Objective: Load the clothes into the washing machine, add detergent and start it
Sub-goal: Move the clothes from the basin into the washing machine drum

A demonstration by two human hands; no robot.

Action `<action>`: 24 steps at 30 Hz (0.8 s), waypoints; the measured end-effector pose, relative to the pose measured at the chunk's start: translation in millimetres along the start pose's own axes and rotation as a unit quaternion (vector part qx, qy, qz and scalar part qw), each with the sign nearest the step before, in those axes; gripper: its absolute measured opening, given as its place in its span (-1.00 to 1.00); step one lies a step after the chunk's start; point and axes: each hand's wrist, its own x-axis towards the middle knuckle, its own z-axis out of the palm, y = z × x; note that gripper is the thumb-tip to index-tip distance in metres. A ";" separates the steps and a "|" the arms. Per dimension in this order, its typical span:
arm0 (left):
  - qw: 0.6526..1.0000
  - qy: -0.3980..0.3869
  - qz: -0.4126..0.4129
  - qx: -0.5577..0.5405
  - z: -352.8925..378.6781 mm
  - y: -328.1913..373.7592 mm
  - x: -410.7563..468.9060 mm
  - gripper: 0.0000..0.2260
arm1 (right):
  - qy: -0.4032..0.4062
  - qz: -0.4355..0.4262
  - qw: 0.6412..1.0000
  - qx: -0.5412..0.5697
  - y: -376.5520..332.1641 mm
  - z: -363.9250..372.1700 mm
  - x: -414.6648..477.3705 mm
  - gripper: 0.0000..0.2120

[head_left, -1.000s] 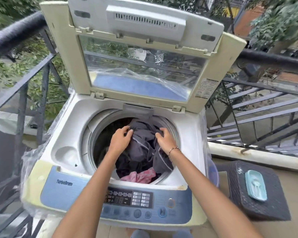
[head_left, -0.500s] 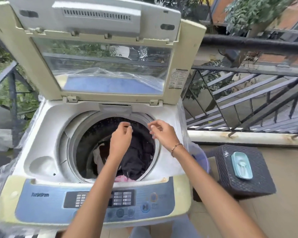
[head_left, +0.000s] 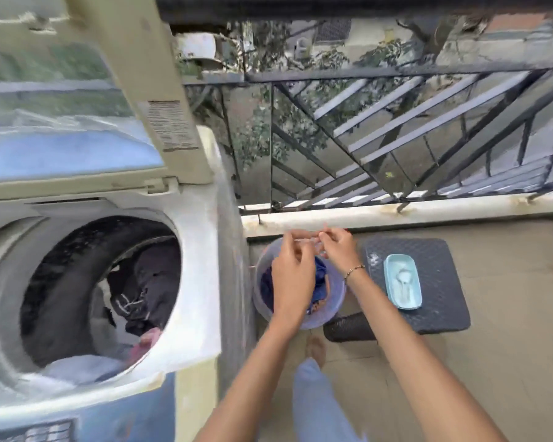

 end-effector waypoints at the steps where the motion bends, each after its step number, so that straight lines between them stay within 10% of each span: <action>1: 0.999 -0.006 -0.033 0.023 20.6 -13.9 7.7 -0.89 | -0.008 0.016 1.000 -0.001 14.0 -8.8 13.3 -0.82; 21: 0.901 -0.080 -0.391 0.171 113.5 -412.4 165.6 -0.94 | -0.161 0.221 0.956 -0.104 337.5 57.4 173.2 -0.77; 24: 0.889 -0.061 -0.421 0.167 119.9 -445.0 187.0 -0.64 | -0.185 0.248 0.943 -0.124 377.3 69.7 188.3 -0.75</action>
